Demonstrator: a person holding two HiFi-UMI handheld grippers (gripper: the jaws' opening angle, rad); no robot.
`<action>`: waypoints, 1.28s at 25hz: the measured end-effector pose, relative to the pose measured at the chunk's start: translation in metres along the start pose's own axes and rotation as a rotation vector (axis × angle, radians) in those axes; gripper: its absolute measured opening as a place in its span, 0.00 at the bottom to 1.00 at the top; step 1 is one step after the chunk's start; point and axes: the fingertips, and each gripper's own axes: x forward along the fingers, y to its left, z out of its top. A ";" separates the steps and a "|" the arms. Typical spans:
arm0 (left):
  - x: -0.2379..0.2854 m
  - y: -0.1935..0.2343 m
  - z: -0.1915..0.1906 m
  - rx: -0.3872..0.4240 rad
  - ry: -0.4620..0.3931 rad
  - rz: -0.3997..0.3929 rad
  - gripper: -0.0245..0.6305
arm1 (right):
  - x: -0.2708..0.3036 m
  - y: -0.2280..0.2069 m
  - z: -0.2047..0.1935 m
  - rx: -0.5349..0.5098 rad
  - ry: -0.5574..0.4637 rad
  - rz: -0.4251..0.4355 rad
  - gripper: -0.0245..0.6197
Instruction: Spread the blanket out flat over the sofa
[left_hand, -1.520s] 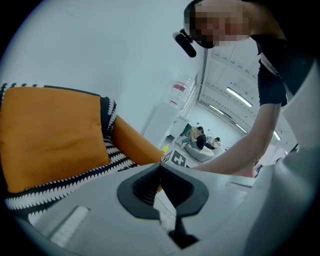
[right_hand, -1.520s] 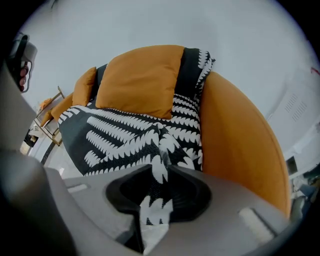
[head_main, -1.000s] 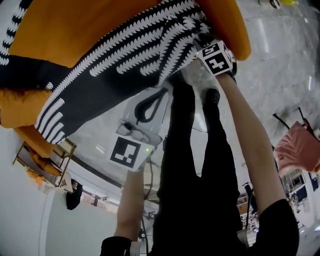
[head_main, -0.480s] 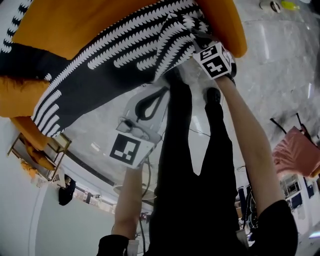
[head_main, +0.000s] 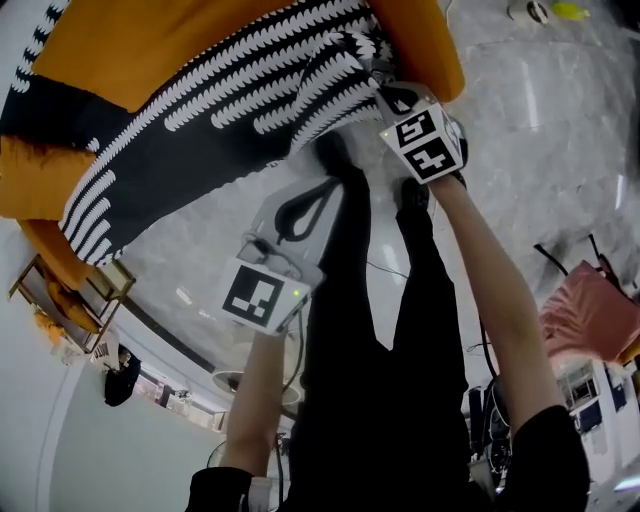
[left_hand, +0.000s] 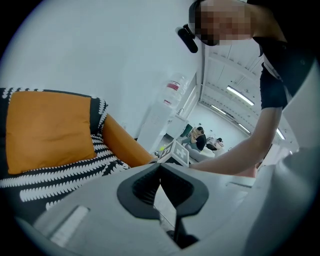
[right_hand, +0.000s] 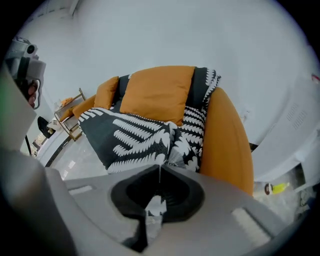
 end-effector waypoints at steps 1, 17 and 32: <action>0.002 -0.004 -0.001 0.003 0.001 0.001 0.05 | -0.004 0.002 -0.003 0.001 -0.009 0.008 0.06; 0.000 -0.100 -0.003 0.012 -0.085 0.124 0.05 | -0.066 0.036 -0.068 -0.078 -0.006 0.110 0.05; -0.040 -0.114 -0.041 -0.071 -0.126 0.226 0.05 | -0.055 0.065 -0.138 -0.118 0.147 0.142 0.05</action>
